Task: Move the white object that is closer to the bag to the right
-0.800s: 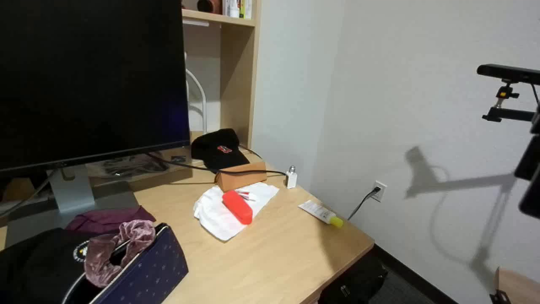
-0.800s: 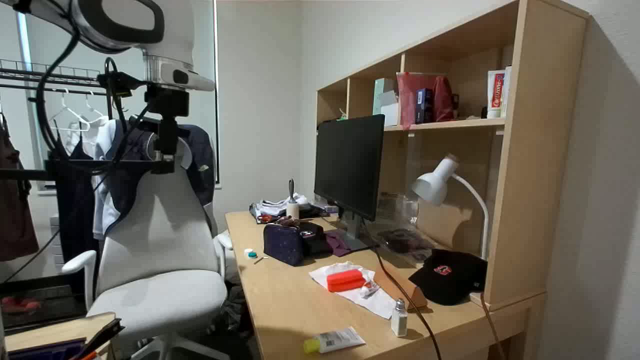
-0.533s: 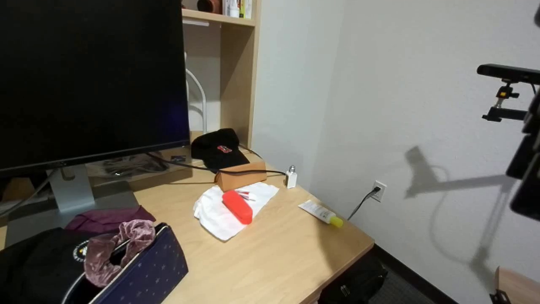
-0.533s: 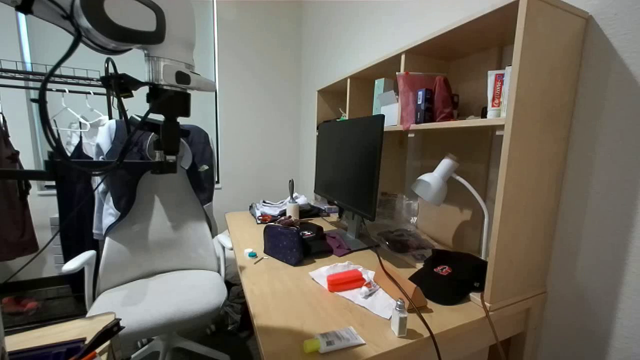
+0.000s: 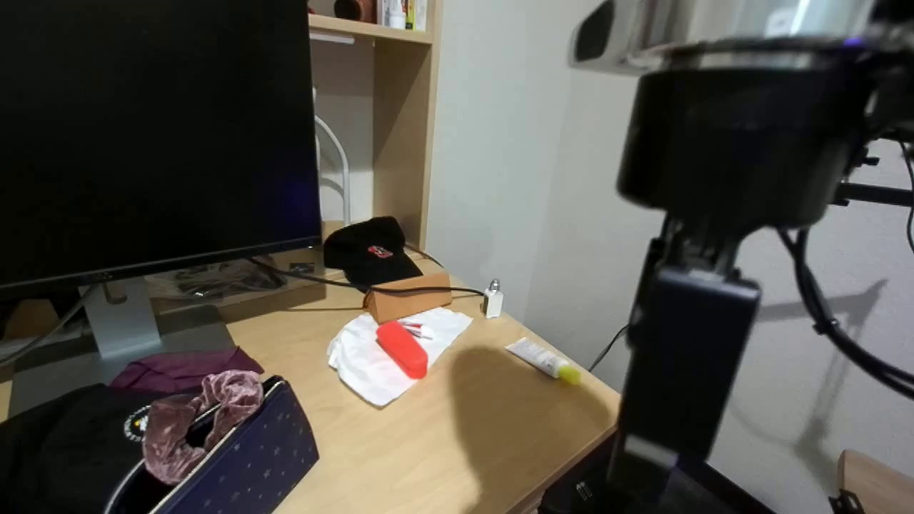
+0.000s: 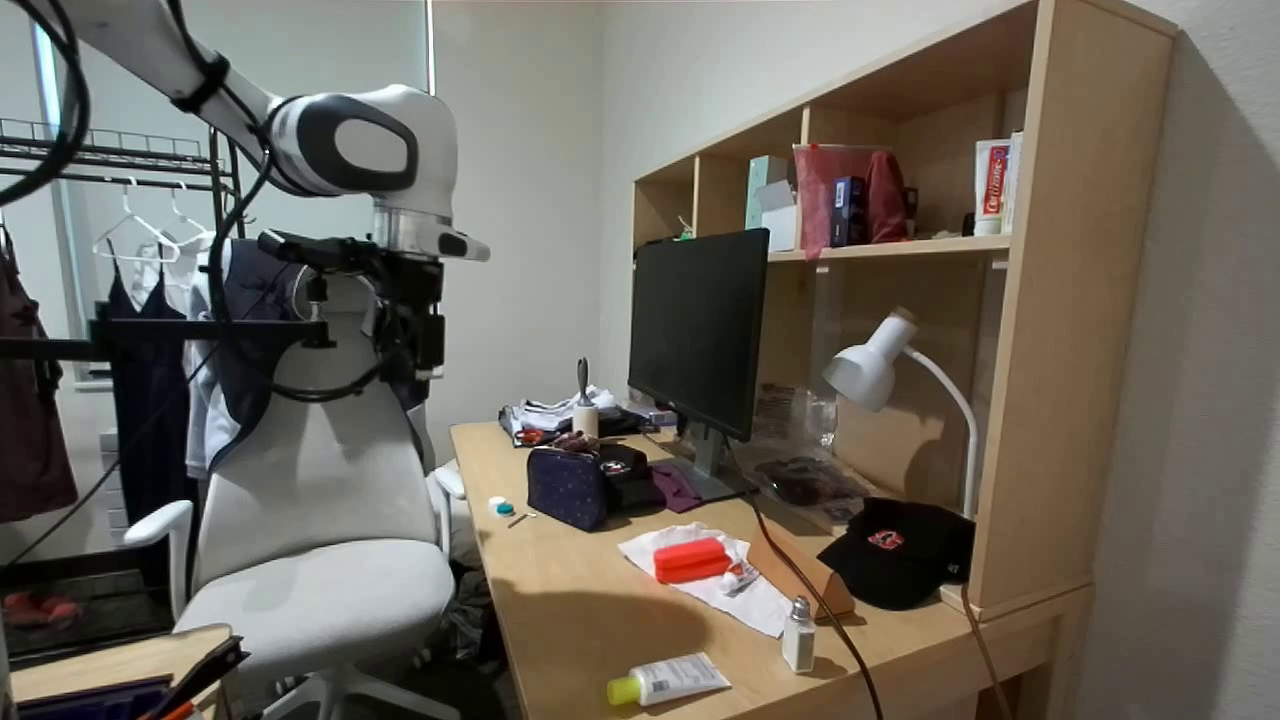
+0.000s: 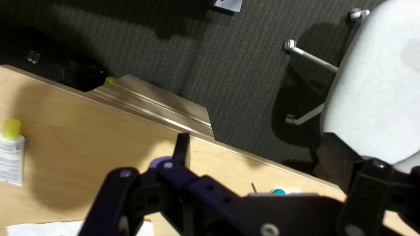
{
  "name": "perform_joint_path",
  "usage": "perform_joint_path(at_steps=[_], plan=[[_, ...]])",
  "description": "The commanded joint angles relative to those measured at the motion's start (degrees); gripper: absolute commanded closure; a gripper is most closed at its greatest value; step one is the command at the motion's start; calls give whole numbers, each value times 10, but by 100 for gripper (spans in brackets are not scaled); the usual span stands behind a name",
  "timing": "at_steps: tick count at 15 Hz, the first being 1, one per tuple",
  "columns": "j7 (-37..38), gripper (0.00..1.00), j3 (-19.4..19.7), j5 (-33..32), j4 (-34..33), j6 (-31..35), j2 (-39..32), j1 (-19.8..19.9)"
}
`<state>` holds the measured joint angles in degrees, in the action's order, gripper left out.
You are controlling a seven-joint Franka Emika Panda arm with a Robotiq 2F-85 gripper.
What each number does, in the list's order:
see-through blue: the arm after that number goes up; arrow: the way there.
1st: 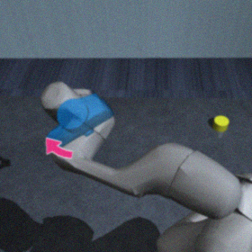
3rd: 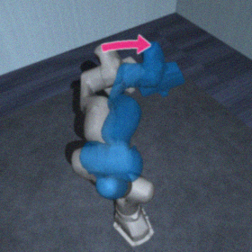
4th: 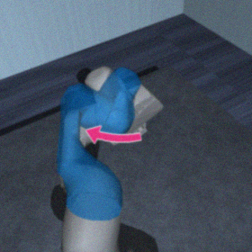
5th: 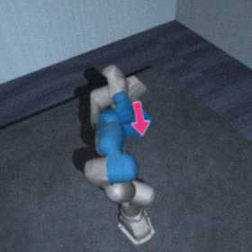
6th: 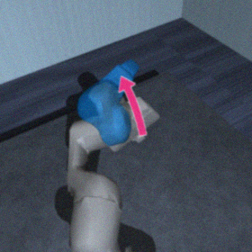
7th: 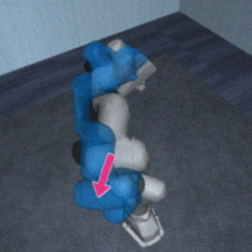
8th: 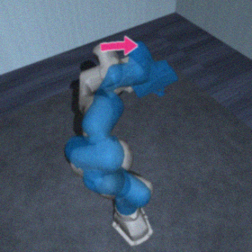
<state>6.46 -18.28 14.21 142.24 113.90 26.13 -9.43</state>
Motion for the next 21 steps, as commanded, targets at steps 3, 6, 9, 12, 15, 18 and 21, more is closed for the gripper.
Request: perform_joint_path(at_steps=[3, 6, 9, 12, 15, 18, 21], plan=[[-18, 0, -4, -44, -58, 1, -110, -25], [-24, 0, -3, -61, -103, 0, -180, -32], [-29, 0, 0, -66, -108, -9, -184, -30], [-44, 0, 16, -84, -115, 2, -194, -26], [-43, 0, 27, -142, -168, -2, -253, -22], [-53, 0, 29, -198, -250, -25, -335, -31], [-94, 0, 29, -220, -339, -42, -425, -46]])
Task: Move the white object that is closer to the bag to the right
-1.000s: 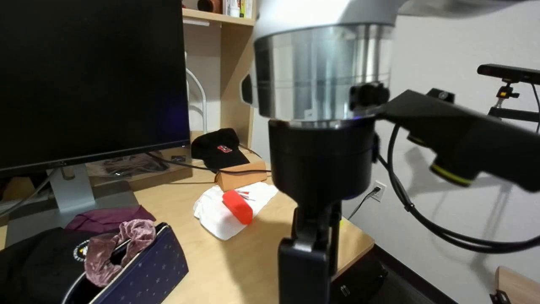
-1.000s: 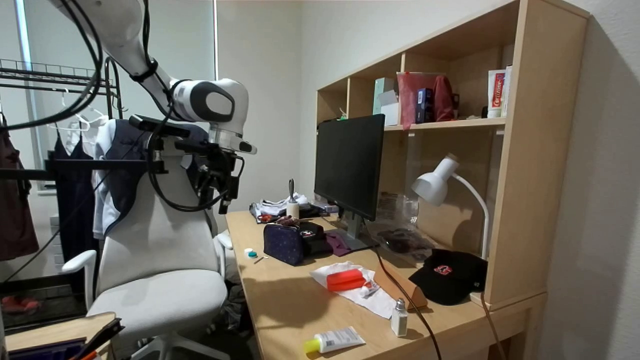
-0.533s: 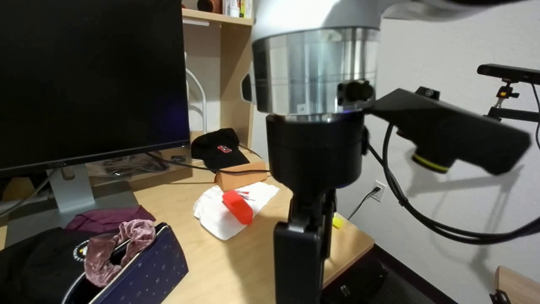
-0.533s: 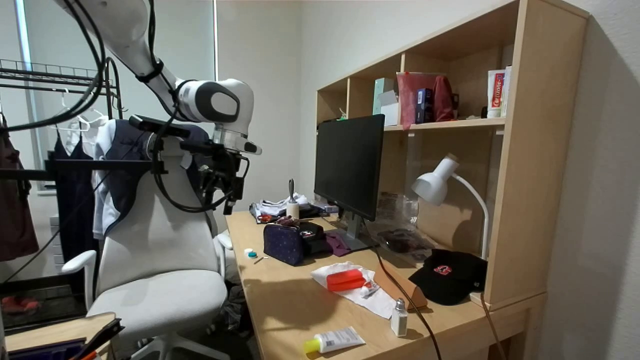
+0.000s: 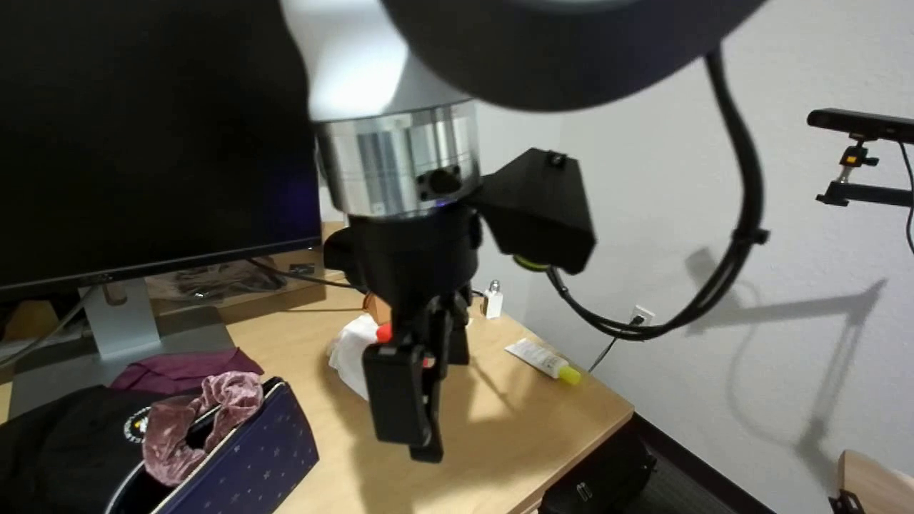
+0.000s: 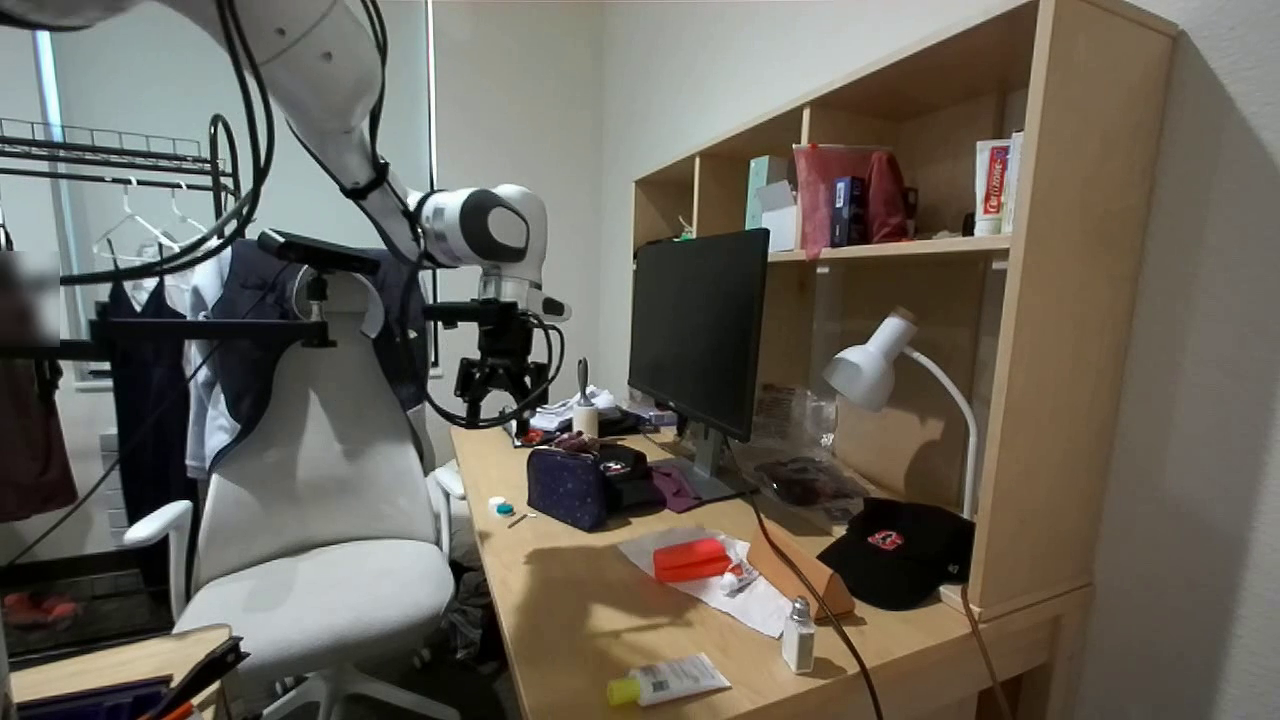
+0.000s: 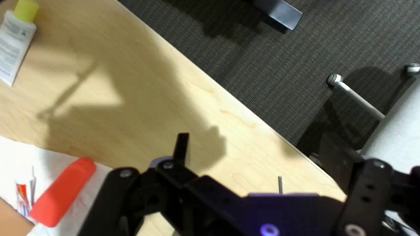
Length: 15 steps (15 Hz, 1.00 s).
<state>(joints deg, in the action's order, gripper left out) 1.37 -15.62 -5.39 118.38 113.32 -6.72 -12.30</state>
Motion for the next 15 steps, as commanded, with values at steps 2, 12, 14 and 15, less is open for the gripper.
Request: perform_joint_path(at_steps=[2, 12, 14, 15], plan=[[-84, 0, 1, -21, -153, -49, -151, -26], [-304, 0, -34, -2, -288, -74, -305, -44], [-280, 0, -27, -5, -268, -56, -294, -46], [-284, 0, -27, -6, -273, -58, -299, -49]])
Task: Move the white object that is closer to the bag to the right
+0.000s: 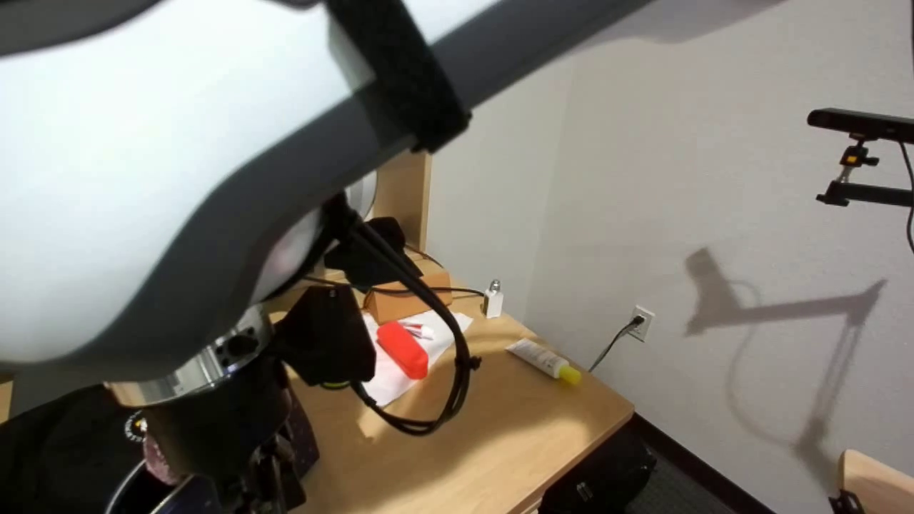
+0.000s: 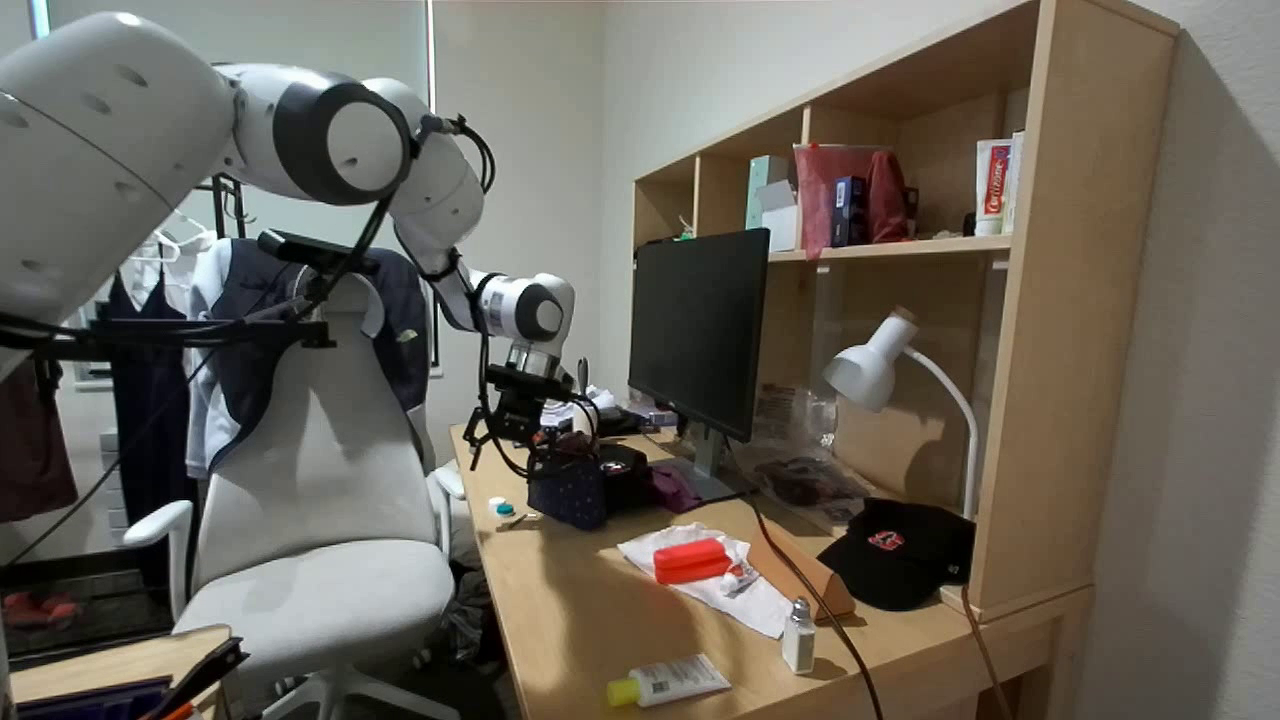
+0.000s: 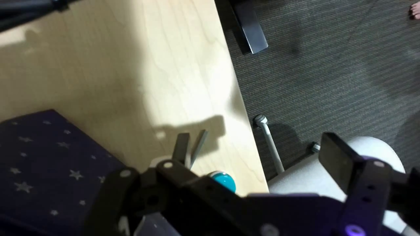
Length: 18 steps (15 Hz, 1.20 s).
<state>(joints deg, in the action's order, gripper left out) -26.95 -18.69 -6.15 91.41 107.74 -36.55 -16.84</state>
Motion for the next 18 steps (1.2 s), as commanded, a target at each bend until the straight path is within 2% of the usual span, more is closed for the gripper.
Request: perform_joint_path(at_steps=[1, 5, 11, 18], plan=[[-2, 0, 3, 2, -6, -3, -3, -5], [-2, 0, 4, 2, -11, 17, -16, -6], [14, 0, 8, -3, -7, 130, -55, -14], [13, 0, 3, 1, -8, 166, -83, -16]])
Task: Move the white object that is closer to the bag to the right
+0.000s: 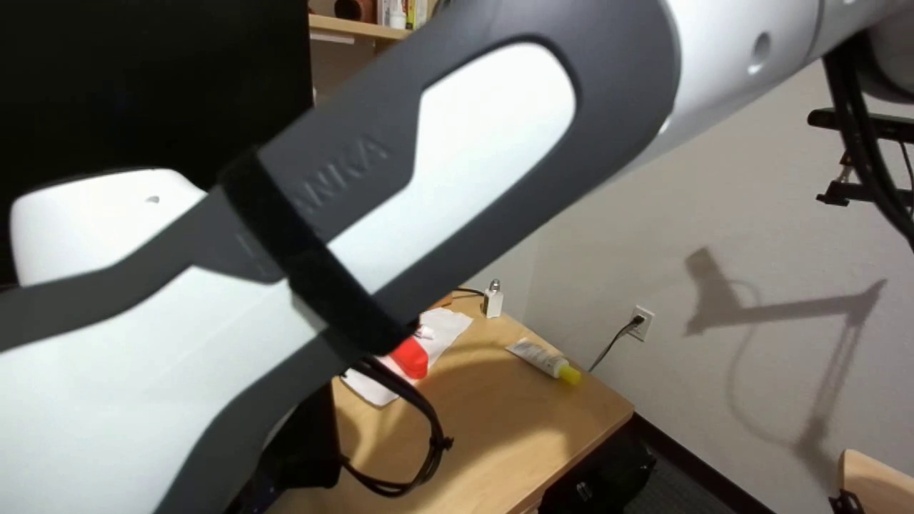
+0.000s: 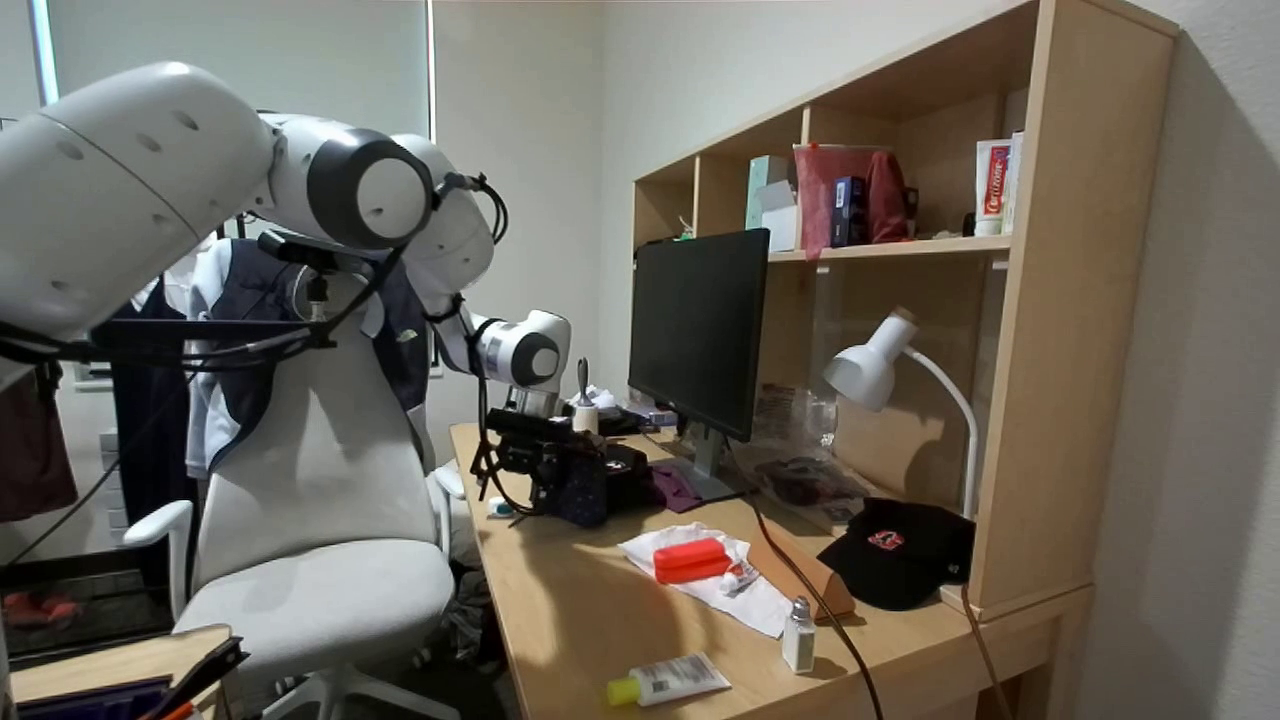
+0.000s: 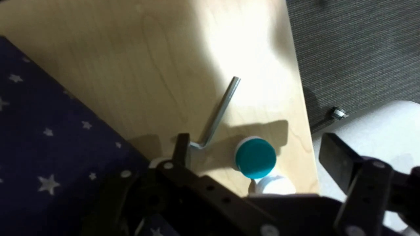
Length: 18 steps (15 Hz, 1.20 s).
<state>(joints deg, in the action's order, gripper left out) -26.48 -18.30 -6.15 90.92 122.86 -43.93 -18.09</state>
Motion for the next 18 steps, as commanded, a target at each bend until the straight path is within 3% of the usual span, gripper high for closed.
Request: perform_joint_path(at_steps=[1, 16, 17, 18], plan=[[10, 0, -1, 0, -3, 17, -12, -5], [8, 0, -2, -9, 0, 45, -12, -24], [7, 25, -2, -9, 0, 44, -12, -24], [7, 27, -2, -9, 0, 43, -13, -24]])
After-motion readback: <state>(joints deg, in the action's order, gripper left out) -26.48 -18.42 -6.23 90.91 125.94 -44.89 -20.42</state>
